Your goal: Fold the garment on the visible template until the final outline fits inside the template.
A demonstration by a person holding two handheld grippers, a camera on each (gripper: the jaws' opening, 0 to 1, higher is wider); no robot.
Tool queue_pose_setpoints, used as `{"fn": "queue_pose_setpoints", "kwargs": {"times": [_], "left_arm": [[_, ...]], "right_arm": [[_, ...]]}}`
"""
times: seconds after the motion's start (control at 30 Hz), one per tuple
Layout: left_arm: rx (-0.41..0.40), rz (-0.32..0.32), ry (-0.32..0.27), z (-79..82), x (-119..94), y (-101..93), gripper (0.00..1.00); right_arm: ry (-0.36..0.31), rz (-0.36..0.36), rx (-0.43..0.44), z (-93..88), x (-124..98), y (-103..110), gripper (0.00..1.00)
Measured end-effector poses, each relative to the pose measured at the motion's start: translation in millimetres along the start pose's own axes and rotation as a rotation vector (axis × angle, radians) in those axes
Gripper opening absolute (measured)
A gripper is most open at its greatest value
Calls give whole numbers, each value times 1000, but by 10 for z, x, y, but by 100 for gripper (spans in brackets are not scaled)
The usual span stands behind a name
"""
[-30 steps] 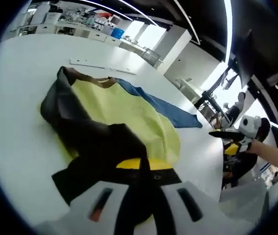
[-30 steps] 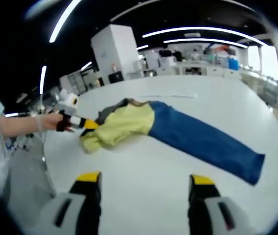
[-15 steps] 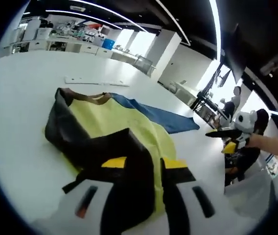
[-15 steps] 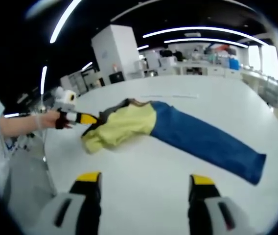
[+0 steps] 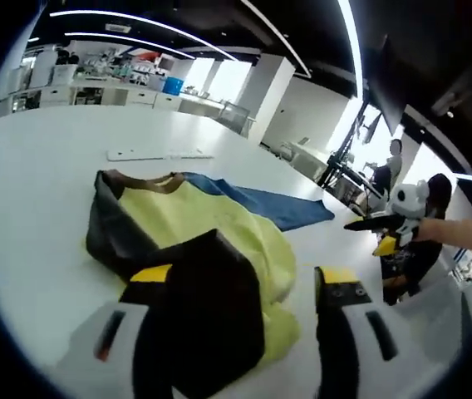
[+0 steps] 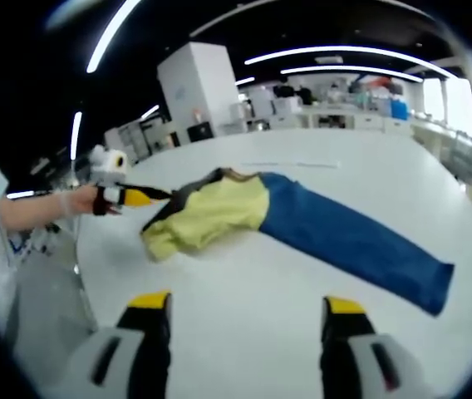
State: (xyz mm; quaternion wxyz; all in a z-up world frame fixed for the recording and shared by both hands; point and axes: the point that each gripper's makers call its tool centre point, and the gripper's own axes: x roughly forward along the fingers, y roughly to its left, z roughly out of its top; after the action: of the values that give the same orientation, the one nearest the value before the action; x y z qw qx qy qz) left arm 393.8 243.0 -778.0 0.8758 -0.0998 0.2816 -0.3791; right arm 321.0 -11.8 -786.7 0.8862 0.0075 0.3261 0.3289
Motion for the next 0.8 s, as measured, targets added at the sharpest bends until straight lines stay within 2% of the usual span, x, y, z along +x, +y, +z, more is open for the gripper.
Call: {"fn": "queue_pose_setpoints", "kwargs": {"times": [0.13,0.2,0.33,0.5,0.63,0.7,0.8], "left_arm": [[12,16,26,-70,-61,75,79],[7,25,28,-101,-127,120,80],[-23,46,34,-152,-216,219,75],[-45,110,62,-258,-326,413,70],[-61,170,93,-362,-381,550,64],[-54,178,99,-392,-397,585,61],[-40,215,120,-451,-428,663,49]], "right_arm": [[4,-3,-19,9,-2,-1,77],[-3,-4,-24,22,-1,-3,80],[-8,-8,-23,40,0,-1,85],[-30,-14,-18,78,0,-10,97],[-23,-21,-23,60,-7,-8,99],[-25,-20,-17,58,-11,-6,99],[-22,-21,-13,44,-23,-9,98]]}}
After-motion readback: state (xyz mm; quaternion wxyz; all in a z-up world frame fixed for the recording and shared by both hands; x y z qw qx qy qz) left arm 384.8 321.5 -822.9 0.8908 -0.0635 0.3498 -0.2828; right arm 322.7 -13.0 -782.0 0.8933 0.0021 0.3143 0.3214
